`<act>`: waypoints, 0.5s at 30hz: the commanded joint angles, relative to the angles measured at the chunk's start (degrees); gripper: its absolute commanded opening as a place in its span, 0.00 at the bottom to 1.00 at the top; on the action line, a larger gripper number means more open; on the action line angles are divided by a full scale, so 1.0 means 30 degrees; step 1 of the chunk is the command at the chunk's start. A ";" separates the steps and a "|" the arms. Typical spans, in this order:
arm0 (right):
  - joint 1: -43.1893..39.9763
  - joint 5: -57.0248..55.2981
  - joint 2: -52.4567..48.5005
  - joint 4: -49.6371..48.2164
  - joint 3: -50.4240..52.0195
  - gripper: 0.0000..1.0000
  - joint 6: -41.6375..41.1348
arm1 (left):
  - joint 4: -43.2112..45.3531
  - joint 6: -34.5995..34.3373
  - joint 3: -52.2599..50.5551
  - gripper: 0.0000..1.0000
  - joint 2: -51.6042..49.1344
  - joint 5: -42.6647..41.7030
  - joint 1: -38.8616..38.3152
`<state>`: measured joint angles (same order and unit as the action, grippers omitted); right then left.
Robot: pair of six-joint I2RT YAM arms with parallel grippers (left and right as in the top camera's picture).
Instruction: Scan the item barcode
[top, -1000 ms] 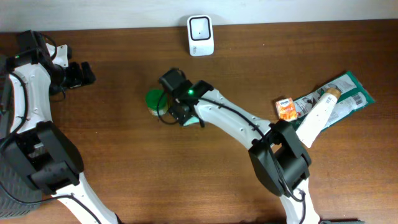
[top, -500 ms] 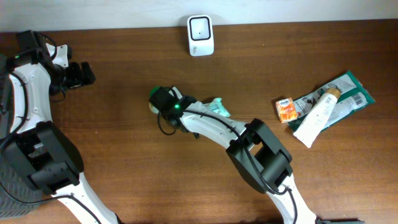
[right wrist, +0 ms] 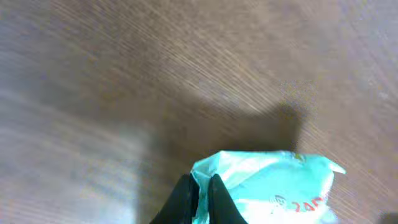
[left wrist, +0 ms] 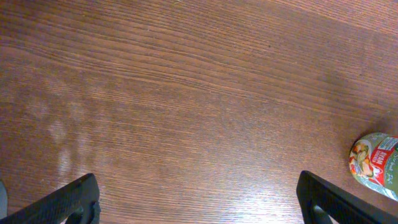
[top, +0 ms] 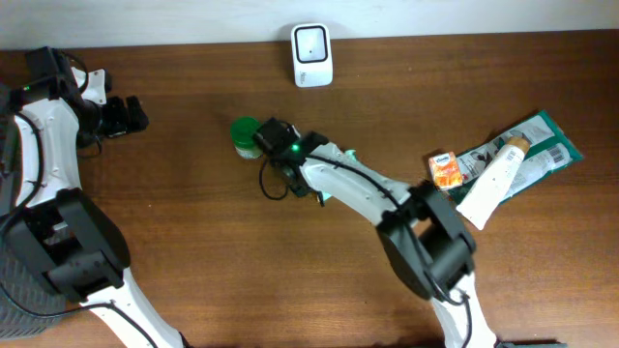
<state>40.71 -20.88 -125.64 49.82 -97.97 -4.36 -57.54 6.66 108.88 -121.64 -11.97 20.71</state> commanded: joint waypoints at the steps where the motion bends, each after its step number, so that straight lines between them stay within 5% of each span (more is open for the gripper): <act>1: -0.0240 0.0787 0.3075 0.0882 -0.0546 0.04 -0.0204 | 0.0000 0.0036 0.0189 0.99 -0.0102 0.0153 0.0277; 9: -0.3373 0.8378 0.5916 0.2448 -0.0597 0.04 -0.1341 | 0.0000 0.0036 0.0189 0.99 -0.0102 0.0153 0.0277; 12: -0.3330 0.7694 0.5166 0.2994 -0.0525 0.44 0.0809 | 0.0000 0.0036 0.0189 0.99 -0.0102 0.0153 0.0277; 15: -0.1865 0.6113 0.2943 0.2849 -0.0525 0.56 0.2929 | 0.0000 0.0029 0.0189 0.99 -0.0102 0.0146 0.0277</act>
<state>31.51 0.95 -111.44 58.43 -99.18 -1.83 -57.56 6.66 108.88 -121.64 -11.94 20.71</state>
